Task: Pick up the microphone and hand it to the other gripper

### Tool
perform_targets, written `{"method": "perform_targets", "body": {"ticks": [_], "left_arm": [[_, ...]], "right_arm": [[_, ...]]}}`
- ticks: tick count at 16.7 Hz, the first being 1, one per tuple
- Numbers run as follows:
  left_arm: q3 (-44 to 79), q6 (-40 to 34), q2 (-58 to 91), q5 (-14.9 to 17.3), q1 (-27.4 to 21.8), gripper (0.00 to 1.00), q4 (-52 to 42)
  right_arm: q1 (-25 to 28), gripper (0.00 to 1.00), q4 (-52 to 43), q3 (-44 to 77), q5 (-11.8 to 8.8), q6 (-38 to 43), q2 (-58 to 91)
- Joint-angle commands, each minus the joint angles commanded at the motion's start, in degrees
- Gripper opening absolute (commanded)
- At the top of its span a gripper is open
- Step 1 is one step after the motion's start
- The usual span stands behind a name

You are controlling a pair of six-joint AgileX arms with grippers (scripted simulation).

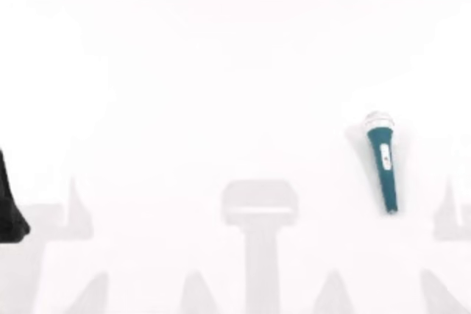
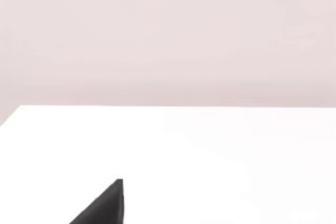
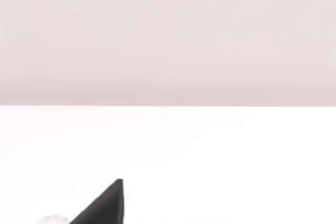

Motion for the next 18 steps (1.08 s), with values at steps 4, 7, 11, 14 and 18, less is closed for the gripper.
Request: {"method": "perform_targets", "body": {"ticks": [4,7,11,14,18], "left_arm": [[0.0,0.0,0.0,0.0,0.0,1.0,0.0],[0.0,0.0,0.0,0.0,0.0,1.0,0.0],[0.0,0.0,0.0,0.0,0.0,1.0,0.0],[0.0,0.0,0.0,0.0,0.0,1.0,0.0],[0.0,0.0,0.0,0.0,0.0,1.0,0.0]], "right_arm": [[0.59,1.0,-1.21,1.69,0.01,0.59,1.77],[2.63,1.0,-5.71,8.02,0.18,2.81,8.97],[6.73,1.0,-15.29,20.97,0.7,7.33,26.94],[10.37,1.0,-24.08,32.04,1.17,11.24,45.01],[15.34,1.0,-36.03,46.63,1.7,16.46,67.63]]}}
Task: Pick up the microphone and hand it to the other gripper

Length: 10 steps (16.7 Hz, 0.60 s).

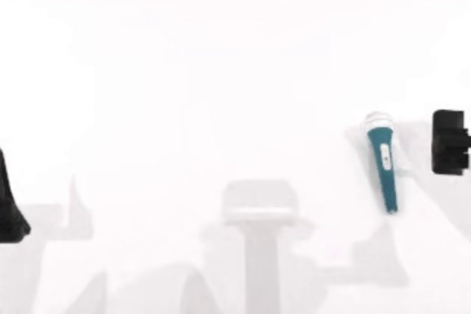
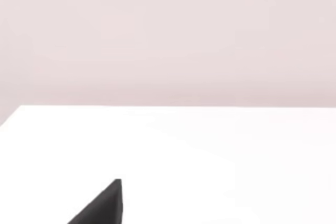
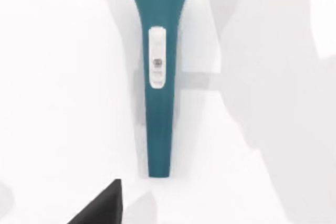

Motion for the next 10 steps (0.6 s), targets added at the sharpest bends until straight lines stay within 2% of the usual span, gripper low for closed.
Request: {"method": "perform_targets", "body": {"ticks": [6,10], "left_arm": [[0.0,0.0,0.0,0.0,0.0,1.0,0.0],[0.0,0.0,0.0,0.0,0.0,1.0,0.0]], "right_arm": [[6.09,1.0,-13.69,18.5,0.52,6.39,25.74],[8.28,1.0,-18.22,25.54,0.73,8.68,34.45]]}}
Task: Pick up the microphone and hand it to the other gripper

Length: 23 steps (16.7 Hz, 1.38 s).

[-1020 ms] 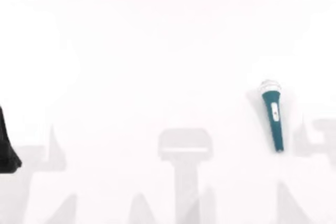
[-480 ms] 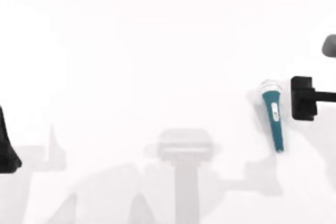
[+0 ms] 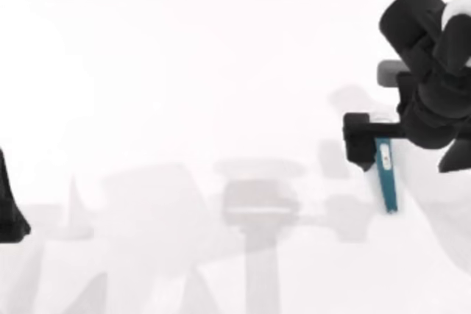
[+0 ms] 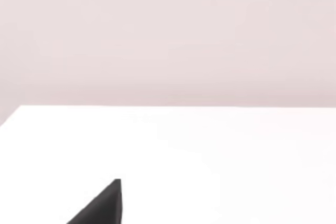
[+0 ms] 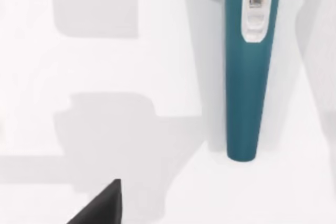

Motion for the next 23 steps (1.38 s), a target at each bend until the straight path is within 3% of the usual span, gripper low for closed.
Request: {"method": "perform_targets", "body": {"ticks": [8,16,22,23], "left_arm": [[0.0,0.0,0.0,0.0,0.0,1.0,0.0],[0.0,0.0,0.0,0.0,0.0,1.0,0.0],[0.0,0.0,0.0,0.0,0.0,1.0,0.0],[0.0,0.0,0.0,0.0,0.0,1.0,0.0]], "right_arm": [[0.06,1.0,0.41,0.37,0.01,0.19,1.7],[-0.26,1.0,18.55,-7.46,0.05,-0.1,11.63],[-0.29,1.0,20.33,-8.33,0.06,-0.11,12.86],[-0.29,0.92,20.33,-8.33,0.06,-0.11,12.86]]}}
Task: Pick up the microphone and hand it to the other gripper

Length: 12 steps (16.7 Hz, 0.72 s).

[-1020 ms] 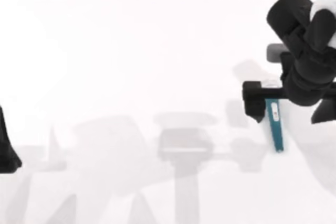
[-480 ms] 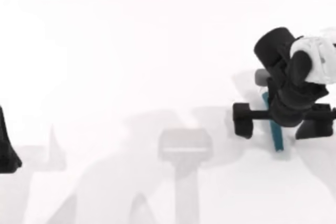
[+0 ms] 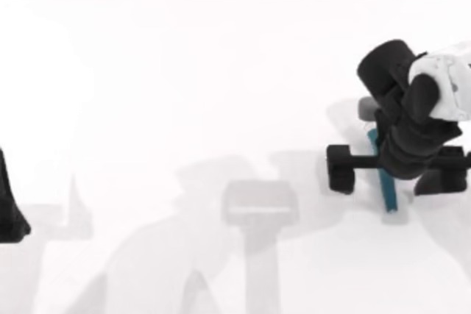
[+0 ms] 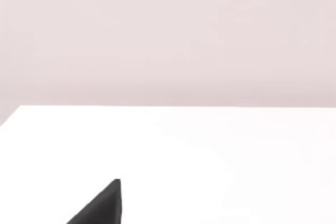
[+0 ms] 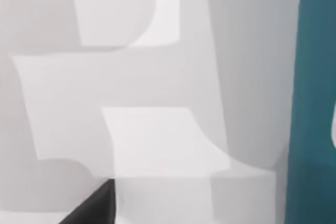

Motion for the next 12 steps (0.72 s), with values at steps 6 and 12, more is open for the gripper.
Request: {"method": "perform_targets", "body": {"ticks": [6,12], "left_arm": [[0.0,0.0,0.0,0.0,0.0,1.0,0.0],[0.0,0.0,0.0,0.0,0.0,1.0,0.0]], "right_arm": [[0.0,0.47,0.0,0.0,0.0,0.0,0.0],[0.0,0.02,0.0,0.0,0.0,0.0,0.0]]}}
